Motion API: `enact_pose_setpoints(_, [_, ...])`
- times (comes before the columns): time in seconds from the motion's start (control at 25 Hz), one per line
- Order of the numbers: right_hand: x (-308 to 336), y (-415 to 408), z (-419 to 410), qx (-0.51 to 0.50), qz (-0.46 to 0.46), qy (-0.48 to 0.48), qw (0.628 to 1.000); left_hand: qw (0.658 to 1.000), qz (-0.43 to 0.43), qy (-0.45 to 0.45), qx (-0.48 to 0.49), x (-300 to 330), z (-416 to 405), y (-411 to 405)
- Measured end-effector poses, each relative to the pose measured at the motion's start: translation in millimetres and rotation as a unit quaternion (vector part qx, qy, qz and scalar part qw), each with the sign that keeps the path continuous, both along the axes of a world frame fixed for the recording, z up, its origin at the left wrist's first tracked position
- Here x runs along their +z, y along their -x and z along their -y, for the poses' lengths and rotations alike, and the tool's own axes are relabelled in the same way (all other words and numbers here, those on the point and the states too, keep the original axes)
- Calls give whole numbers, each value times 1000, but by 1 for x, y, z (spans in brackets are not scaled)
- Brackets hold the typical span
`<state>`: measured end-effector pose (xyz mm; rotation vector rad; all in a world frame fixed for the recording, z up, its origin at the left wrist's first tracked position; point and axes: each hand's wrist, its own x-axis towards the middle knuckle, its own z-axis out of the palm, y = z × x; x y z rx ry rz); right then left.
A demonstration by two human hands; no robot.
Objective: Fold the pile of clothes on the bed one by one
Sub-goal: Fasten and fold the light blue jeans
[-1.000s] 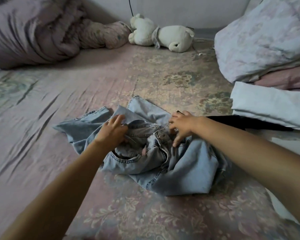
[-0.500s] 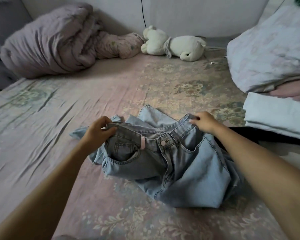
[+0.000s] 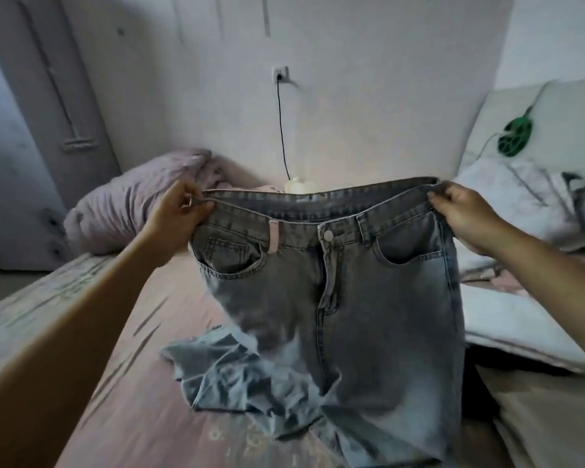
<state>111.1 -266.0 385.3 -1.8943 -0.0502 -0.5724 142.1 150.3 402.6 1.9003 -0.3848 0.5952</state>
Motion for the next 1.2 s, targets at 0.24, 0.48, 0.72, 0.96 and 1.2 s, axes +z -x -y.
enact_pose_setpoints(0.24, [141, 29, -6, -67, 101, 81, 989, 989, 108, -48, 84, 134, 6, 12])
enact_pose_setpoints(0.48, [283, 58, -8, -161, 193, 166, 953, 987, 157, 22, -15, 250, 9, 51])
enact_pose_setpoints(0.72, [381, 103, -15, -84, 260, 40, 961, 970, 226, 40, 83, 350, 11, 84])
enact_pose_setpoints(0.96, [398, 123, -9, -76, 208, 51, 974, 970, 201, 136, 8, 366, 16, 100])
enact_pose_setpoints(1.2, [399, 134, 5, -2, 163, 33, 986, 972, 171, 158, -8, 367, 8, 101])
